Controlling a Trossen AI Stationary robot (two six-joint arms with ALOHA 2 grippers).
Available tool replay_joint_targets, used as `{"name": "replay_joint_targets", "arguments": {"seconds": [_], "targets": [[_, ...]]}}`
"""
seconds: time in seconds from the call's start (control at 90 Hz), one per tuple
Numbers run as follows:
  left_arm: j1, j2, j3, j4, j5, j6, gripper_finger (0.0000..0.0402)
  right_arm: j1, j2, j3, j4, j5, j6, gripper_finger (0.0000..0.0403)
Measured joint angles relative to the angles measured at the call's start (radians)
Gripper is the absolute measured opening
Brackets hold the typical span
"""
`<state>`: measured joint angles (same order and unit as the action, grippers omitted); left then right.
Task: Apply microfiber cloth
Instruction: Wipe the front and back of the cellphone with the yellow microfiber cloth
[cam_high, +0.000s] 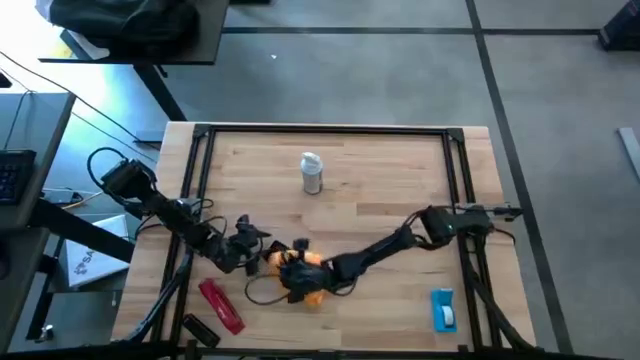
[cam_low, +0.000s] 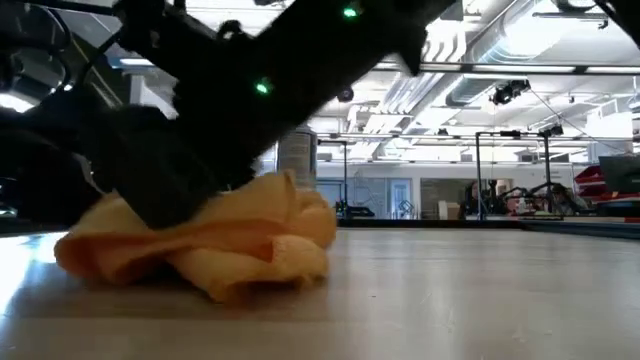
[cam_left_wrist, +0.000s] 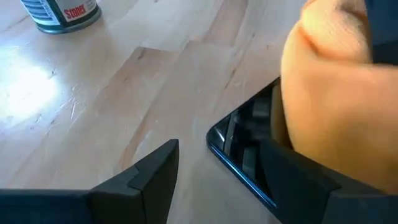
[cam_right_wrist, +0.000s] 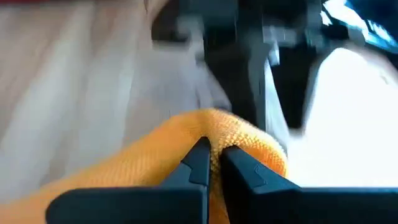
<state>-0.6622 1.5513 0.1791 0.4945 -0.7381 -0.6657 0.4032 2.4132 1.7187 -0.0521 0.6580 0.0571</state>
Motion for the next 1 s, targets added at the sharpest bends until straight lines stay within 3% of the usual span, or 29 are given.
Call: {"name": "replay_joint_targets", "arguments": {"seconds": [0.089, 0.244, 0.333, 0.633, 0.878, 1.0], "targets": [[-0.021, 0.001, -0.001, -0.004, -0.018, -0.015, 0.0204, 0.025, -0.033, 0.0, -0.127, 0.067, 0.084, 0.0], [-0.033, 0.002, -0.002, -0.008, -0.035, -0.02, 0.0204, 0.047, -0.08, 0.001, -0.333, 0.056, 0.221, 0.0], [-0.033, 0.002, -0.002, -0.01, -0.037, -0.043, 0.0204, 0.062, -0.09, -0.002, -0.366, 0.041, 0.256, 0.0], [-0.033, 0.003, -0.004, -0.017, -0.064, -0.063, 0.0204, 0.024, -0.019, 0.0, 0.044, 0.082, 0.014, 0.0], [-0.033, 0.004, -0.004, -0.022, -0.077, -0.076, 0.0204, -0.029, 0.102, 0.0, 0.385, 0.019, 0.016, 0.0], [-0.033, 0.004, -0.005, -0.022, -0.077, -0.092, 0.0204, 0.013, 0.123, 0.0, 0.379, 0.112, 0.085, 0.0]]}}
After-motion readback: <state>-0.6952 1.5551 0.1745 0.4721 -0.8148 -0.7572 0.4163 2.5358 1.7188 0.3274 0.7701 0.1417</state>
